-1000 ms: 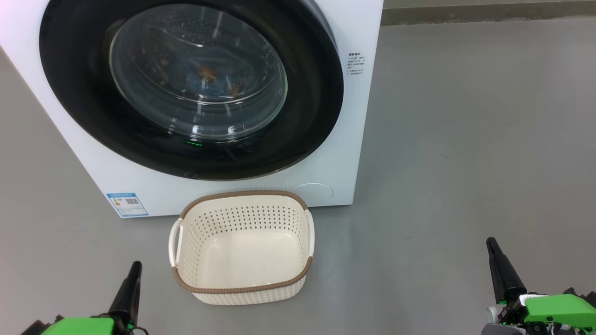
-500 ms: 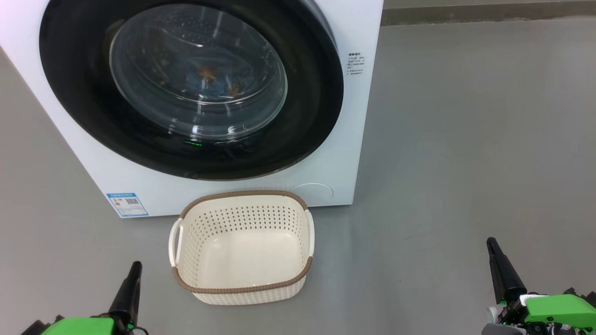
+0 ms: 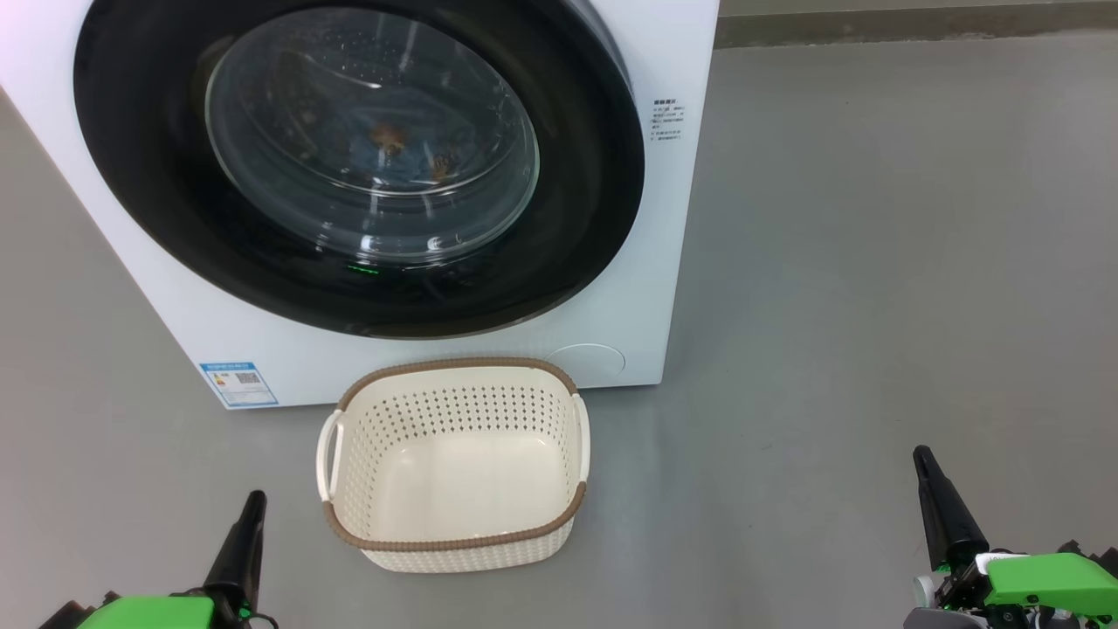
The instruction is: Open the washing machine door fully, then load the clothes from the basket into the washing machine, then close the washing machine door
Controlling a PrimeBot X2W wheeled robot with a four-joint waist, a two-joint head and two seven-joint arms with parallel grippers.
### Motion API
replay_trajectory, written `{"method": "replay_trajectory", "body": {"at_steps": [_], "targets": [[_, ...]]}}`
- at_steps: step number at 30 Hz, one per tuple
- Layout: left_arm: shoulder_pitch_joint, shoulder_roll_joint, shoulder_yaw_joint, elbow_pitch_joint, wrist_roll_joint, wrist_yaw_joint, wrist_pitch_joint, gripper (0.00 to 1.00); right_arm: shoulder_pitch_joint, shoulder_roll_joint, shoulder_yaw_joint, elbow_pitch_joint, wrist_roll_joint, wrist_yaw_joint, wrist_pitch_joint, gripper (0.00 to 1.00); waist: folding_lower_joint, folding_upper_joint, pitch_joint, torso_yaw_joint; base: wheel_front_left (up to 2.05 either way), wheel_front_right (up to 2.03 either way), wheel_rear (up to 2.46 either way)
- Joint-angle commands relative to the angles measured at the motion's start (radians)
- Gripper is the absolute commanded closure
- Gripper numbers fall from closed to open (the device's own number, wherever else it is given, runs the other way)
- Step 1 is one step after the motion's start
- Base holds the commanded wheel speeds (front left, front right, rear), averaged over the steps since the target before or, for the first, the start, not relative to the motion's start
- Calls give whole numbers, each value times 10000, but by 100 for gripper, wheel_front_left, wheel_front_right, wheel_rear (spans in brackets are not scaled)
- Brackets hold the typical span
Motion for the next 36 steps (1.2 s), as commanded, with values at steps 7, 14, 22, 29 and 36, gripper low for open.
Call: {"method": "replay_trajectory", "body": {"at_steps": [7, 14, 22, 29, 36], "targets": [[-415, 189, 343, -236, -84, -29, 29, 100, -405, -15, 192, -245, -66, 17, 70, 100, 0, 0, 0, 0, 0, 0, 0], [-415, 189, 343, -236, -84, -29, 29, 100, -406, -10, 183, -245, -73, 17, 77, 100, 0, 0, 0, 0, 0, 0, 0], [-415, 189, 343, -236, -84, -29, 28, 100, -407, -5, 177, -244, -78, 17, 82, 100, 0, 0, 0, 0, 0, 0, 0], [-415, 189, 343, -236, -84, -29, 28, 100, -407, -1, 171, -244, -83, 17, 87, 100, 0, 0, 0, 0, 0, 0, 0], [-415, 189, 342, -236, -84, -29, 28, 100, -408, 3, 165, -244, -88, 17, 91, 100, 0, 0, 0, 0, 0, 0, 0]]}}
